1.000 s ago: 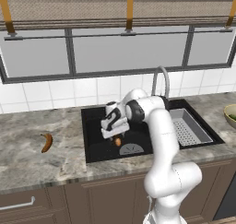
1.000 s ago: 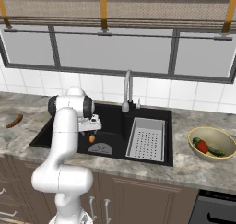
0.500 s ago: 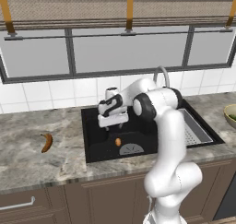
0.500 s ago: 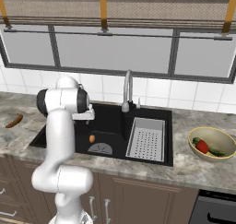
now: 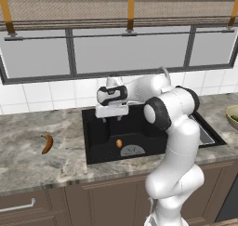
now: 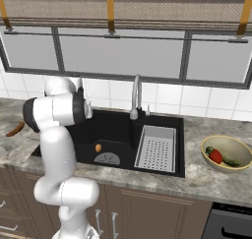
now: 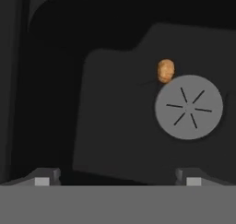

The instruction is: There is a mixed pile of frozen fruits and vegetables on the counter. Locate all the frozen vegetables and place the items in a bowl on the counter. Take all the frozen fruits and defrost them in a running sink.

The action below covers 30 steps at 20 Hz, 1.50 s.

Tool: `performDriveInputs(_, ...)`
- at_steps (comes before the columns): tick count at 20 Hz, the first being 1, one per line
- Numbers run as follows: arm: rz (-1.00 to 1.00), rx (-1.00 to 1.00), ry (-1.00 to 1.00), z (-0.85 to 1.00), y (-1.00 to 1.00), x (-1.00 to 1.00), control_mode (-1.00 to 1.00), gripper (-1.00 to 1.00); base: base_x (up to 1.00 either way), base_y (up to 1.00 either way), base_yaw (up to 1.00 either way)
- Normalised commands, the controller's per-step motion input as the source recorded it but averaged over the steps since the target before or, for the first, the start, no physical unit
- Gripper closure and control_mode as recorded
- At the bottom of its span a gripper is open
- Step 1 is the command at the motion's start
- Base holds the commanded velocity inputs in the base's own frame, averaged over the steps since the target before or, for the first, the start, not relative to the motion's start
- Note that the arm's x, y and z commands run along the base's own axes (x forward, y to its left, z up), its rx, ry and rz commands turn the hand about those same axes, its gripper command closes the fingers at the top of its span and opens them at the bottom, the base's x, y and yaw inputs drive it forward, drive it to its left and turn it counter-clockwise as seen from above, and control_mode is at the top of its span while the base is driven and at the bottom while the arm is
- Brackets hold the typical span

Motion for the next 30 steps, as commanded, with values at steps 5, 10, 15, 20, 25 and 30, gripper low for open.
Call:
performDriveInputs(5, 0.00, 0.02, 0.00, 0.72, 0.36, -0.31, -1.00, -1.00, 0.00, 0.00, 0.00)
performDriveInputs(10, 0.00, 0.00, 0.03, 0.40, 0.66, -0.23, -1.00, -1.00, 0.00, 0.00, 0.00)
performDriveInputs(15, 0.00, -0.08, 0.05, 0.05, 0.92, -0.09, -1.00, -1.00, 0.00, 0.00, 0.00)
performDriveInputs(20, 0.00, -0.16, 0.07, -0.03, 0.97, 0.01, -1.00, -1.00, 0.00, 0.00, 0.00)
performDriveInputs(25, -0.01, -0.22, 0.11, 0.00, 0.93, 0.17, -1.00, -1.00, 0.00, 0.00, 0.00)
performDriveInputs(30, -0.10, -0.16, 0.11, -0.13, 0.79, 0.07, -1.00, -1.00, 0.00, 0.00, 0.00)
